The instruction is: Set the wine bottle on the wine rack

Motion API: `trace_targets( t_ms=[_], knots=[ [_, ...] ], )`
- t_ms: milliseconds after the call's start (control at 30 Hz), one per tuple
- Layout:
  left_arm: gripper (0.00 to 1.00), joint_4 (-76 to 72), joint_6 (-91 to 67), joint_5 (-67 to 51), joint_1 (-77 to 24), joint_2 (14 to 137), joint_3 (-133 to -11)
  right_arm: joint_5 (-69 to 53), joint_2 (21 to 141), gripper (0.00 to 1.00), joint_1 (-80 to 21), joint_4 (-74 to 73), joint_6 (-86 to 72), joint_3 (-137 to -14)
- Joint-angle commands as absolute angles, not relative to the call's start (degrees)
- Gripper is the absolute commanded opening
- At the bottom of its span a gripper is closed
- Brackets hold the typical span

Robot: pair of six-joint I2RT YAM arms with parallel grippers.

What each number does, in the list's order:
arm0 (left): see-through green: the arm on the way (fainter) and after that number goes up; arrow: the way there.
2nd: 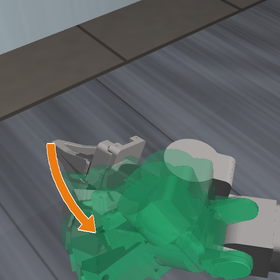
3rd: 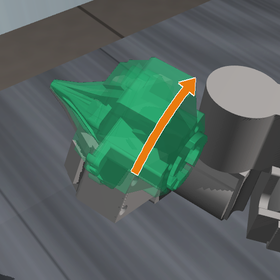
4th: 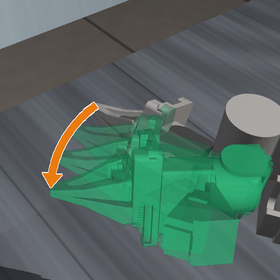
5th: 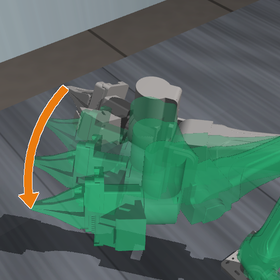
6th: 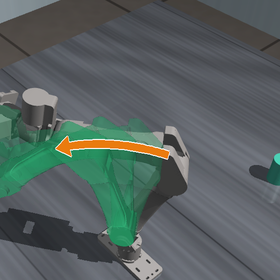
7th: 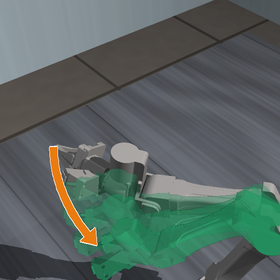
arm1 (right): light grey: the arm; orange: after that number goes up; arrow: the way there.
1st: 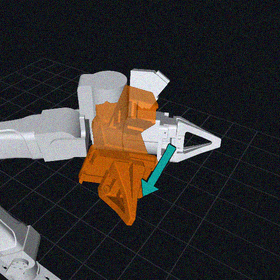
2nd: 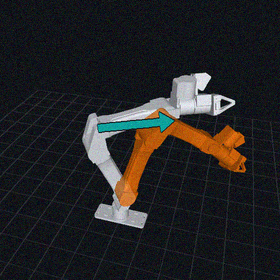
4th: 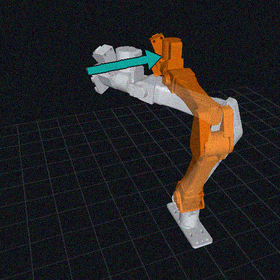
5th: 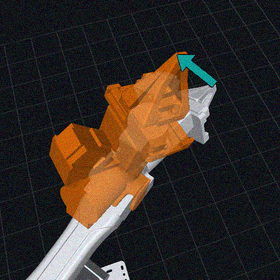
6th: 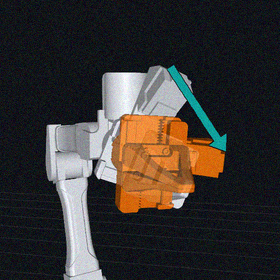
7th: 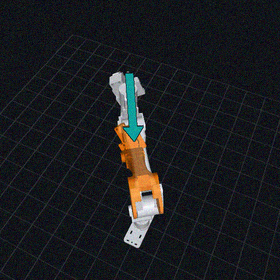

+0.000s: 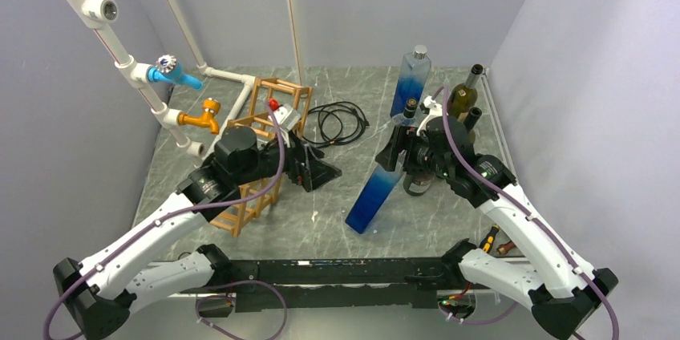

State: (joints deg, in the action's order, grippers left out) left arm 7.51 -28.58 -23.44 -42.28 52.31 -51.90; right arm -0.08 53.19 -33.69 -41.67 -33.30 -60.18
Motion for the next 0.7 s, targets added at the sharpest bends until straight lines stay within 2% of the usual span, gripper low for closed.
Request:
trace_targets(
  t_ms=[0,167,333,667],
  knots=[
    [0.99,5.2,-26.2,-11.3,-48.1,53.4,-53.1,1.9,52.9,0.0,-33.8,-36.1,-42.4,-64.3],
    [0.99,2.9,-16.5,10.0,-61.5,54.8,-52.3,3.4,53.2,0.0,-33.8,-35.6,-46.1,-64.5],
    [0.99,-3.8,-10.4,21.8,-70.7,58.1,-50.3,3.7,52.8,0.0,-33.8,-35.7,-47.4,-65.2],
    [0.99,-4.5,-9.7,26.7,-72.2,71.4,-54.8,1.8,51.8,0.0,-33.8,-35.5,-50.0,-64.3]
  ],
)
